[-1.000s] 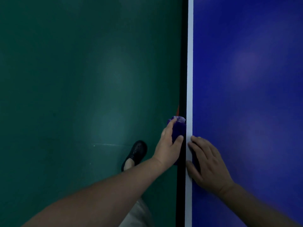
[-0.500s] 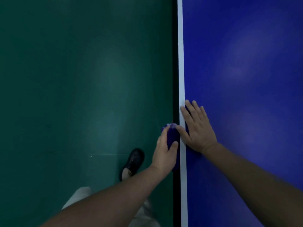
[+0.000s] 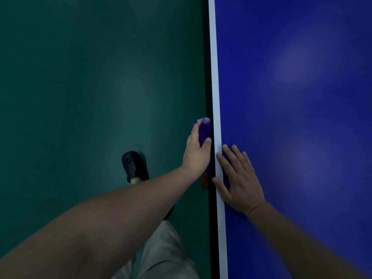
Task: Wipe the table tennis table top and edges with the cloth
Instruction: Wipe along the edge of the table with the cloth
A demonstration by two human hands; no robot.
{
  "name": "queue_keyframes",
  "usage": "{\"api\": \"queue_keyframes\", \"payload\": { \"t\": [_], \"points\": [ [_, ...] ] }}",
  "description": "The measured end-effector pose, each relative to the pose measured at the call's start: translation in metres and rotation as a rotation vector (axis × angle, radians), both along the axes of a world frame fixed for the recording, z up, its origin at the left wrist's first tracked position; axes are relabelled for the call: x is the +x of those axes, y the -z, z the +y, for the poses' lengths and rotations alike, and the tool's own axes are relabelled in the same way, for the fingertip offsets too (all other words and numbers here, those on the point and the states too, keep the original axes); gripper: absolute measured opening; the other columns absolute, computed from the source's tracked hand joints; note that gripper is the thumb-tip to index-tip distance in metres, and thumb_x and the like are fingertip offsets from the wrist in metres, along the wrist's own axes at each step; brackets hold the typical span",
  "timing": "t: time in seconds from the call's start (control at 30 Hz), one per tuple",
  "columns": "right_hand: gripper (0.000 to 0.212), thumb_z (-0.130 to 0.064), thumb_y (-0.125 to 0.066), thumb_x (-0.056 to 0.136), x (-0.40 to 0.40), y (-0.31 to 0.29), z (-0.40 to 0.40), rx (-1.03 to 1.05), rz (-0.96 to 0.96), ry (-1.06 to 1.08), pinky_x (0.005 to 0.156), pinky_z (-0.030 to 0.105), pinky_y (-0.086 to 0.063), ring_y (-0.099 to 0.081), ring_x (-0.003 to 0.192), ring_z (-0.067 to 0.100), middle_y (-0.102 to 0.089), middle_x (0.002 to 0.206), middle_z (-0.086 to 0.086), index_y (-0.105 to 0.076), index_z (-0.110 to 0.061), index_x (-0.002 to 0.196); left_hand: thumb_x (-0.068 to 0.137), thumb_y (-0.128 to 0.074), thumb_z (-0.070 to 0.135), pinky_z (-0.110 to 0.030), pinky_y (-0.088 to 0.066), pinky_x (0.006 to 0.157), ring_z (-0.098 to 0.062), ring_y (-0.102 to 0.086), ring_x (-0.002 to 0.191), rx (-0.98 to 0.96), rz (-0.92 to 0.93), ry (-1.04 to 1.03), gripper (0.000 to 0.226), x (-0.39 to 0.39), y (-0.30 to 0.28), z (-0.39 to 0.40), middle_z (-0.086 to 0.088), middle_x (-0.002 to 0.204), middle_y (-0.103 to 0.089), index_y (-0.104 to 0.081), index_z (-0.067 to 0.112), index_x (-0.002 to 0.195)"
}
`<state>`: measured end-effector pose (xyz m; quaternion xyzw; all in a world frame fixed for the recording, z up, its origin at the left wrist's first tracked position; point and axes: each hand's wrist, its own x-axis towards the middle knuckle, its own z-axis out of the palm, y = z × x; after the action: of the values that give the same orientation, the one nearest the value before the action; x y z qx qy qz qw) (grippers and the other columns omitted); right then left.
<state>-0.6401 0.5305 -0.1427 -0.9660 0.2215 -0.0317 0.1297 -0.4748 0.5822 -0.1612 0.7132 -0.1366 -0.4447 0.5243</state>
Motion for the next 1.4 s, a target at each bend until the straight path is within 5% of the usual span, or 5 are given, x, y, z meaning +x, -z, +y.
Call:
{"api": "queue_keyframes", "payload": {
  "t": [0.5, 0.87, 1.03, 1.27, 1.4],
  "points": [
    [0.059, -0.049, -0.036, 0.104, 0.013, -0.006, -0.015, 0.049, 0.035, -0.007, 0.12, 0.051, -0.023, -0.024, 0.151, 0.029, -0.03, 0.162, 0.008, -0.037, -0.012, 0.15, 0.1, -0.044, 0.017, -0.016, -0.02, 0.103, 0.006, -0.029, 0.127, -0.038, 0.008, -0.011, 0.058, 0.062, -0.001, -0.06, 0.007, 0.154, -0.033, -0.027, 0.036, 0.152],
    [0.053, -0.03, -0.036, 0.105, 0.208, -0.012, -0.203, -0.122, 0.036, -0.086, 0.117, 0.056, -0.03, -0.032, 0.145, 0.038, -0.039, 0.154, 0.023, -0.045, 0.006, 0.143, 0.094, -0.049, 0.015, -0.021, -0.023, 0.115, -0.007, -0.033, 0.139, -0.079, -0.03, -0.038, 0.06, 0.125, 0.004, -0.125, 0.0, 0.153, -0.038, -0.035, 0.026, 0.151],
    [0.056, -0.027, -0.027, 0.105, 0.26, -0.008, -0.255, -0.149, 0.128, -0.139, 0.119, 0.055, -0.026, -0.027, 0.148, 0.038, -0.033, 0.157, 0.022, -0.037, 0.007, 0.148, 0.099, -0.048, 0.013, 0.005, -0.017, 0.095, 0.018, -0.033, 0.117, -0.1, -0.041, -0.028, 0.058, 0.133, 0.002, -0.127, 0.008, 0.148, -0.037, -0.031, 0.03, 0.152],
    [0.056, -0.03, -0.026, 0.105, 0.264, 0.003, -0.254, -0.116, 0.092, -0.052, 0.123, 0.051, -0.018, -0.02, 0.151, 0.03, -0.025, 0.162, 0.012, -0.03, -0.003, 0.154, 0.101, -0.048, 0.014, 0.009, -0.018, 0.09, 0.033, -0.026, 0.112, -0.076, 0.072, 0.003, 0.058, 0.123, 0.0, -0.117, 0.011, 0.14, -0.034, -0.026, 0.039, 0.148],
    [0.055, -0.028, -0.03, 0.104, 0.264, 0.004, -0.257, -0.105, 0.063, -0.062, 0.122, 0.05, -0.02, -0.023, 0.15, 0.03, -0.028, 0.161, 0.012, -0.034, -0.002, 0.152, 0.099, -0.049, 0.013, 0.01, -0.012, 0.09, 0.018, -0.028, 0.116, -0.042, -0.008, -0.022, 0.058, 0.175, 0.007, -0.173, 0.003, 0.15, -0.034, -0.03, 0.027, 0.152]
  ]
}}
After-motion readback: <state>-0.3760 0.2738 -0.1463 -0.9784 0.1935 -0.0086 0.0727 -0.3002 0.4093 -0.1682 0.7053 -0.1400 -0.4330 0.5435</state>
